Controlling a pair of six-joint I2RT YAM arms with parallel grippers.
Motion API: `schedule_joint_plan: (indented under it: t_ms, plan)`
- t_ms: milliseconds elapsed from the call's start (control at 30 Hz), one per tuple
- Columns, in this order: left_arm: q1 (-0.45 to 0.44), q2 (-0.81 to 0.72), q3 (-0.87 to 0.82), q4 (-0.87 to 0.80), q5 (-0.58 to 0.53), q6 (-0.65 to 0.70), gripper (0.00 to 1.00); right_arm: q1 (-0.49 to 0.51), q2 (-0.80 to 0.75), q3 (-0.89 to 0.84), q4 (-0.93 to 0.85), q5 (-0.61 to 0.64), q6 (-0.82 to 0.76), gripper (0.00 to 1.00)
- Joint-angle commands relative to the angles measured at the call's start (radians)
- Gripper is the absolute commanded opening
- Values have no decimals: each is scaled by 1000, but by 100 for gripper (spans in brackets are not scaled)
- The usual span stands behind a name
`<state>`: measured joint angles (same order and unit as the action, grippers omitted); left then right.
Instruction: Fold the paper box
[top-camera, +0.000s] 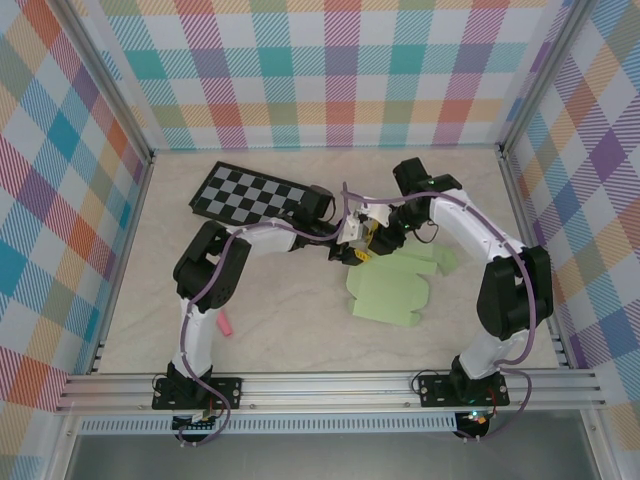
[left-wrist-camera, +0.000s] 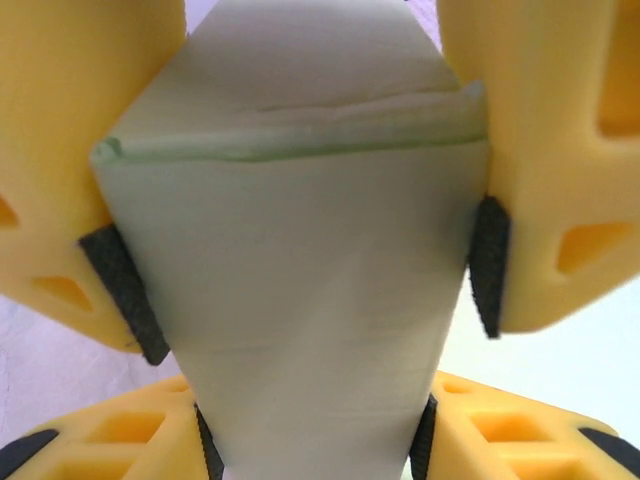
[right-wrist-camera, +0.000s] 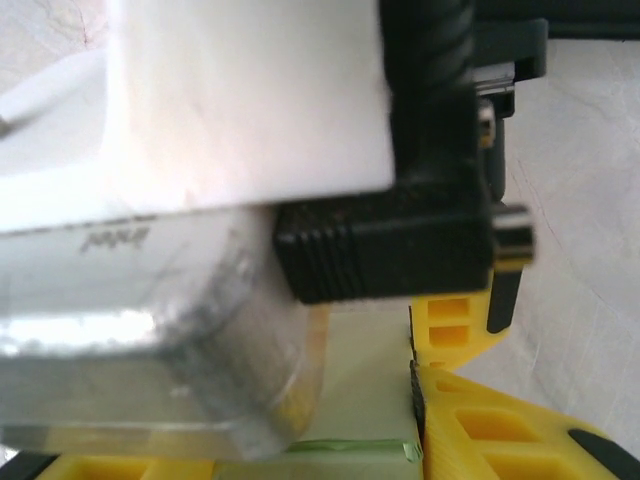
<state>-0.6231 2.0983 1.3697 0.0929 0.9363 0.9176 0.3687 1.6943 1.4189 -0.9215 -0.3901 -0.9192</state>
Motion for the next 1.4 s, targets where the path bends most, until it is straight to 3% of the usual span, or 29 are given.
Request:
schedule_joint_plan:
  t_ms: [0, 200, 400, 533, 867, 933, 1033, 1100, 1167, 1233, 1300, 1367]
  plan:
    - [-35, 23, 14, 38, 22, -11, 43, 26, -11, -12, 36, -50, -11, 31]
    - [-36, 16, -6, 61, 9, -22, 39, 27, -17, -10, 22, -10, -29, 33]
    - [-36, 12, -27, 105, -19, -62, 40, 20, -35, -17, 85, 59, 51, 47]
    - [-35, 27, -38, 150, -59, -104, 40, 4, -74, -26, 133, 58, 103, 54]
    - [-33, 54, -69, 278, -127, -208, 41, -46, -203, -39, 208, 28, 175, 59]
    - [-32, 53, -73, 300, -136, -237, 41, -66, -247, -80, 307, 91, 252, 59]
    - [-29, 43, -89, 375, -176, -316, 41, -110, -365, -219, 552, 283, 470, 60]
    - [-26, 30, -108, 435, -228, -369, 41, -141, -444, -287, 618, 327, 583, 61]
    - [-26, 18, -112, 449, -245, -391, 41, -167, -502, -350, 645, 371, 641, 69]
    - [-26, 17, -103, 424, -239, -385, 41, -202, -520, -392, 658, 441, 733, 80]
    - [-26, 28, -109, 436, -249, -372, 41, -247, -490, -359, 548, 555, 969, 88]
    - [-26, 38, -133, 482, -290, -356, 41, -318, -406, -262, 376, 462, 1094, 95]
